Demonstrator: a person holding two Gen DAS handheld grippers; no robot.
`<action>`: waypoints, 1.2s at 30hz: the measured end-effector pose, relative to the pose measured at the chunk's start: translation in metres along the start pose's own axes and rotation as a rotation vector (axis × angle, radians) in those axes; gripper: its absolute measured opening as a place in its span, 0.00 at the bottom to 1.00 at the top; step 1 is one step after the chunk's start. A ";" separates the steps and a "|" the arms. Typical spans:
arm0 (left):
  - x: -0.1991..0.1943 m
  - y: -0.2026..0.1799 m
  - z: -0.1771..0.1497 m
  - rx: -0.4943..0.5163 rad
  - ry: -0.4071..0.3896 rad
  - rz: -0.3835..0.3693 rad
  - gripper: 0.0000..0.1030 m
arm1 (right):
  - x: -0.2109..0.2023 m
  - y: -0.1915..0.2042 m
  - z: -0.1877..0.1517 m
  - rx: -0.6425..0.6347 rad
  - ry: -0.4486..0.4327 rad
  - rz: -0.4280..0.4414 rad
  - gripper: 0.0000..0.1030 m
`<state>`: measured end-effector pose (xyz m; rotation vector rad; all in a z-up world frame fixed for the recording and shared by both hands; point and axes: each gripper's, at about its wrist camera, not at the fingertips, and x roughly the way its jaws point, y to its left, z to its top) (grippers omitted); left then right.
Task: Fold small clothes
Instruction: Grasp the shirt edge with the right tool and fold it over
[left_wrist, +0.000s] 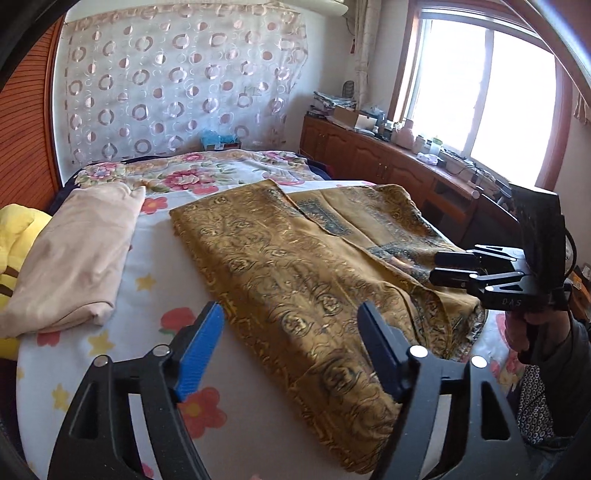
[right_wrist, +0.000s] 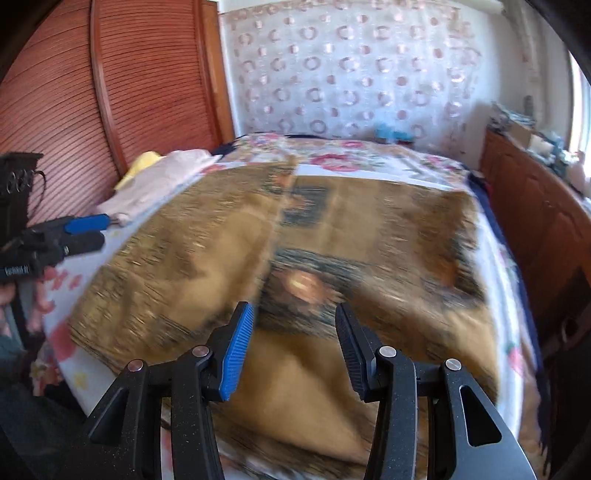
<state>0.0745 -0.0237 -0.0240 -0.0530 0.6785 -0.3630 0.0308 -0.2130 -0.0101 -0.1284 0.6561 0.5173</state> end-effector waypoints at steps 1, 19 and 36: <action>-0.001 0.002 0.000 -0.003 -0.001 0.003 0.75 | 0.006 0.006 0.004 -0.008 0.009 0.017 0.47; -0.002 0.025 -0.015 -0.048 0.016 0.034 0.75 | 0.083 0.037 0.032 -0.070 0.168 0.147 0.23; -0.007 0.019 -0.017 -0.028 0.000 0.029 0.75 | -0.008 -0.008 0.020 -0.068 -0.071 -0.055 0.05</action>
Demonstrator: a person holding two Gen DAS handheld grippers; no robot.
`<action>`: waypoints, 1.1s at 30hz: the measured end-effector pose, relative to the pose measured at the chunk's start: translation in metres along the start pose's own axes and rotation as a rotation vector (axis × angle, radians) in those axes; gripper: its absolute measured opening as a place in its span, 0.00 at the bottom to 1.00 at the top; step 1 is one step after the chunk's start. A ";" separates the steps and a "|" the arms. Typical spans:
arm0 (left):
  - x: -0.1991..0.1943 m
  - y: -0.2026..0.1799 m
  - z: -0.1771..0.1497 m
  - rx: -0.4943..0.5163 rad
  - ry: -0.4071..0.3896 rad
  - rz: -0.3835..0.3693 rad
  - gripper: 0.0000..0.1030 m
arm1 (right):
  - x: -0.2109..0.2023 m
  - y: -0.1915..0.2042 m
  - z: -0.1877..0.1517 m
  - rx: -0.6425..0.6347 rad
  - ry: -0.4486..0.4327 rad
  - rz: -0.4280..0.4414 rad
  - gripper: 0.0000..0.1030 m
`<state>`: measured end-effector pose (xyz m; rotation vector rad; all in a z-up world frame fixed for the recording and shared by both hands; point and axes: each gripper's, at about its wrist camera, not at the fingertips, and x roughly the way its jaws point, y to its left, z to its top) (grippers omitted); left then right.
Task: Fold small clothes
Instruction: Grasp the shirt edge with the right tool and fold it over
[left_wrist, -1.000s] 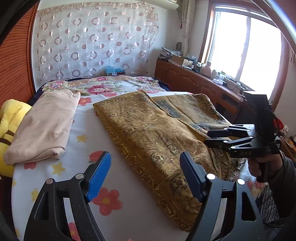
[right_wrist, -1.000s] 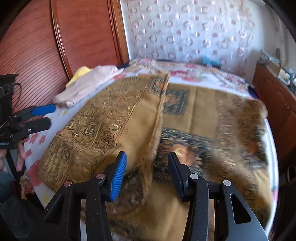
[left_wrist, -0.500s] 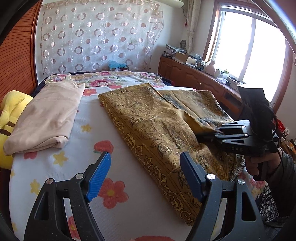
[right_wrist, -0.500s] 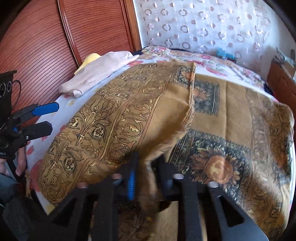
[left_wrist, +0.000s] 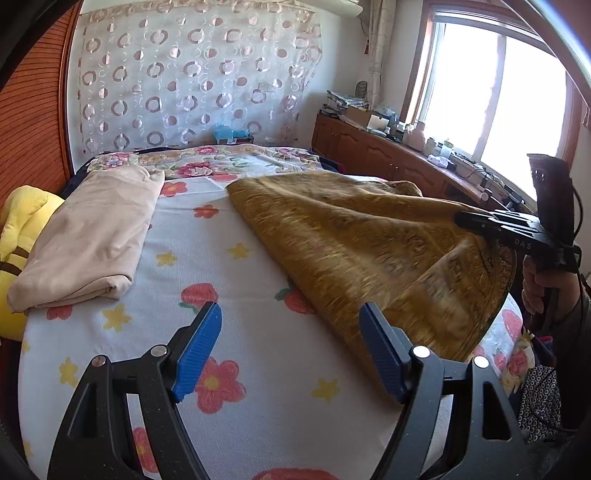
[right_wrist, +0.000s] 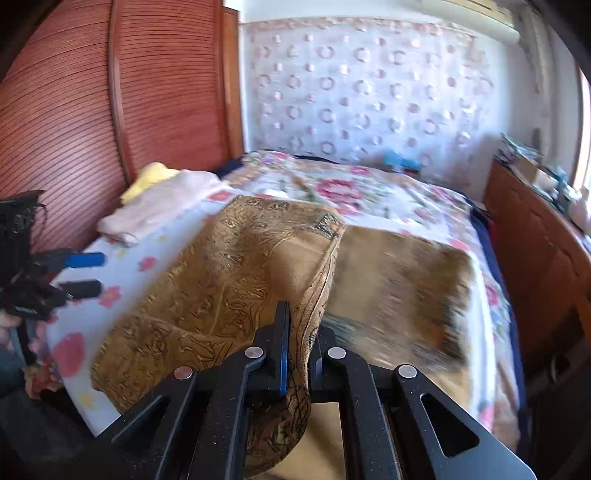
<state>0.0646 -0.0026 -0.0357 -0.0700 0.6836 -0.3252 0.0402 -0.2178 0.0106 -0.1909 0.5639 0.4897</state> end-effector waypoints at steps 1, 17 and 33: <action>0.000 -0.001 0.000 0.003 0.000 -0.001 0.75 | -0.004 -0.007 -0.004 0.010 -0.001 -0.028 0.05; 0.003 -0.017 0.005 0.028 -0.006 -0.013 0.75 | -0.040 -0.047 -0.064 0.124 0.060 -0.147 0.08; 0.045 -0.027 0.067 0.109 -0.007 -0.031 0.75 | 0.009 -0.071 0.004 0.023 0.054 -0.125 0.38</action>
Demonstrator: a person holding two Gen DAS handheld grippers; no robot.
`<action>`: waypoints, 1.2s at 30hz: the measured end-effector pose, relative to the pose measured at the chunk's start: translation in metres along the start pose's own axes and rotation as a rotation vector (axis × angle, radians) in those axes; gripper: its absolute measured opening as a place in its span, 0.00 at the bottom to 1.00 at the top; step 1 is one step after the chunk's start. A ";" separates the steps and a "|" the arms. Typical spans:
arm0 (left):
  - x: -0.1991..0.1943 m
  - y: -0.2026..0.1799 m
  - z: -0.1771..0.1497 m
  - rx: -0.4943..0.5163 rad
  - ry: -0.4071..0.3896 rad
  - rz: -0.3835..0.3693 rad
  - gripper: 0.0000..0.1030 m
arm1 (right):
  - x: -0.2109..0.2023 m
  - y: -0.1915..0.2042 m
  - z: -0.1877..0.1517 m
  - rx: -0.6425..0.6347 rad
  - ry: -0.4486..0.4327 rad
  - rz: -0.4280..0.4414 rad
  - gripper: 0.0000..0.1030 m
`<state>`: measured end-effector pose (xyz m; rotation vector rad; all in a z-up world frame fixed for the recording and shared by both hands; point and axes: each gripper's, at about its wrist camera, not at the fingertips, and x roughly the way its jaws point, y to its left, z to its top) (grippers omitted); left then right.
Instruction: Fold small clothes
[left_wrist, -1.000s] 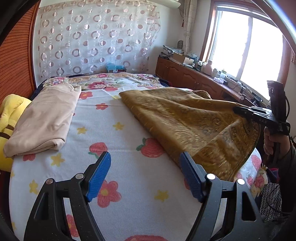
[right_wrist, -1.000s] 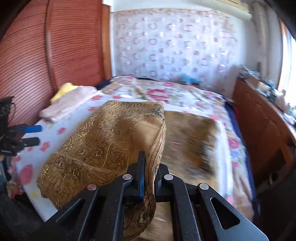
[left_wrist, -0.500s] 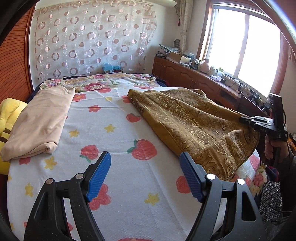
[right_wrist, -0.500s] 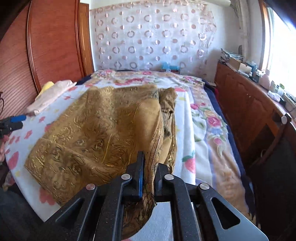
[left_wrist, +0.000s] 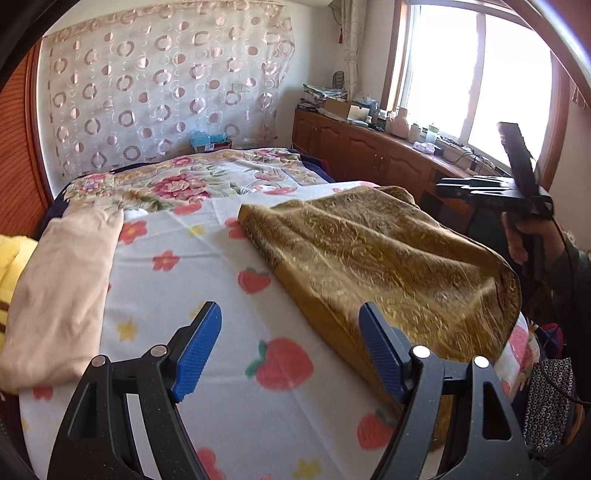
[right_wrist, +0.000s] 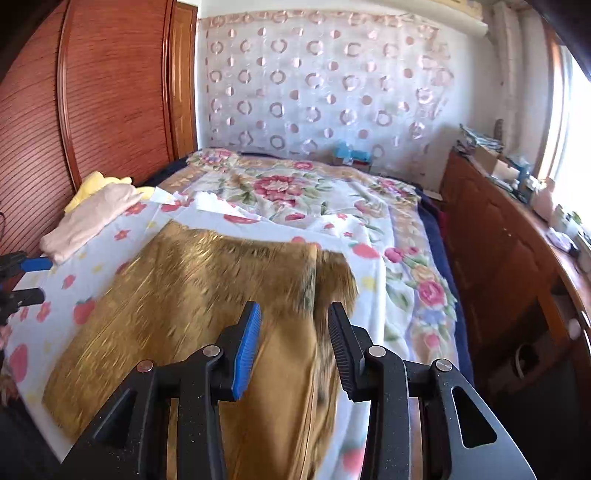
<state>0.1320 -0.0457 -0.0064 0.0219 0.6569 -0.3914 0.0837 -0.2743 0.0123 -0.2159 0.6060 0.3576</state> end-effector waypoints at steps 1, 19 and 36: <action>0.004 -0.001 0.005 0.003 0.000 -0.001 0.75 | 0.014 -0.002 0.006 -0.003 0.023 0.004 0.38; 0.113 0.022 0.035 0.008 0.159 -0.007 0.75 | 0.128 -0.026 0.051 0.010 0.145 0.114 0.27; 0.123 0.020 0.036 0.017 0.201 -0.022 0.77 | 0.143 -0.024 0.066 -0.039 0.224 0.216 0.06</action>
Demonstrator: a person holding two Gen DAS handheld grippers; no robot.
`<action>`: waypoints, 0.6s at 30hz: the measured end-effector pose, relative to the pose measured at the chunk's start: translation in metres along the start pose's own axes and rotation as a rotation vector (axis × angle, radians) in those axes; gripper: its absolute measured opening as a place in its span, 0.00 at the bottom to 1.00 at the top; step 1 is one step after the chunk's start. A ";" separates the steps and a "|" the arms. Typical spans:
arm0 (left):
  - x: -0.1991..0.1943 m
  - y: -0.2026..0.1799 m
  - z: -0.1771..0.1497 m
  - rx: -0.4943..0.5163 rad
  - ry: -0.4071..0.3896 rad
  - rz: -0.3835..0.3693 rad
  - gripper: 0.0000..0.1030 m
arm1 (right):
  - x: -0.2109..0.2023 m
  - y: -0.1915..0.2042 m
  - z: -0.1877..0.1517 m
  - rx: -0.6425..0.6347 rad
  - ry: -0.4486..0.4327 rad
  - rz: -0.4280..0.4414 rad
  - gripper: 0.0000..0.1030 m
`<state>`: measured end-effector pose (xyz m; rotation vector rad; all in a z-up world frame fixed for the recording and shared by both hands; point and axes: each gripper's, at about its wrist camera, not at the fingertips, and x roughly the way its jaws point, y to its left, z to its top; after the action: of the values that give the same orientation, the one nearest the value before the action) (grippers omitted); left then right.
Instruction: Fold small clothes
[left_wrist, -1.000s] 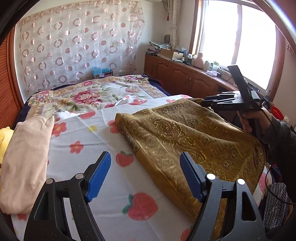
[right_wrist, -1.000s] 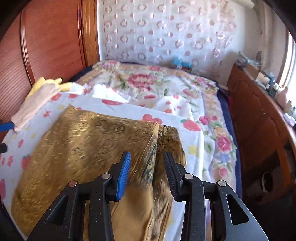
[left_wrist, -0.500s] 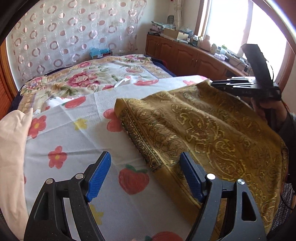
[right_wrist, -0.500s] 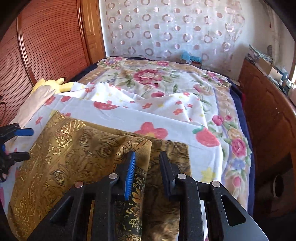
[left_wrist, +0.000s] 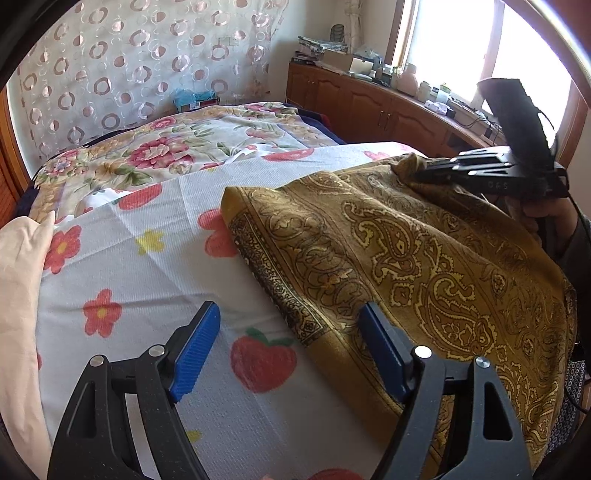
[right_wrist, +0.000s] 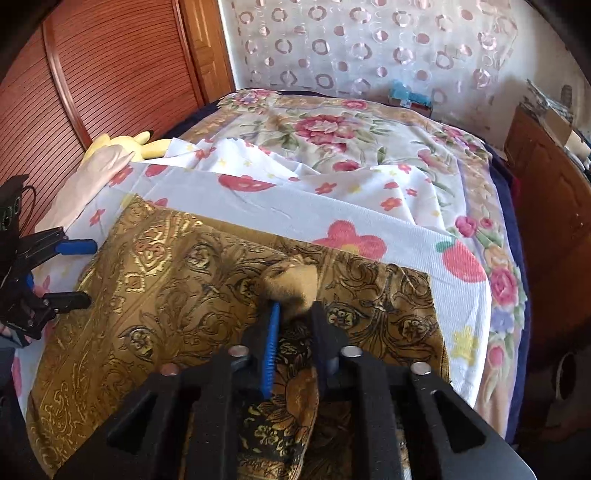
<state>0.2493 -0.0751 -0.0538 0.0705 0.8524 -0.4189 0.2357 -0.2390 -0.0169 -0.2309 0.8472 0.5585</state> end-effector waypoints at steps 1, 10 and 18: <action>0.000 0.000 0.000 -0.002 -0.001 -0.002 0.77 | -0.007 0.004 0.001 -0.020 -0.028 -0.026 0.06; -0.009 -0.005 0.003 0.004 -0.038 0.006 0.77 | -0.075 -0.009 0.009 0.029 -0.168 -0.372 0.08; -0.010 0.000 0.007 0.005 -0.031 0.027 0.77 | -0.044 -0.035 0.003 0.068 -0.091 -0.382 0.43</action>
<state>0.2486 -0.0738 -0.0417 0.0798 0.8192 -0.3956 0.2340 -0.2837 0.0182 -0.2941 0.7094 0.1814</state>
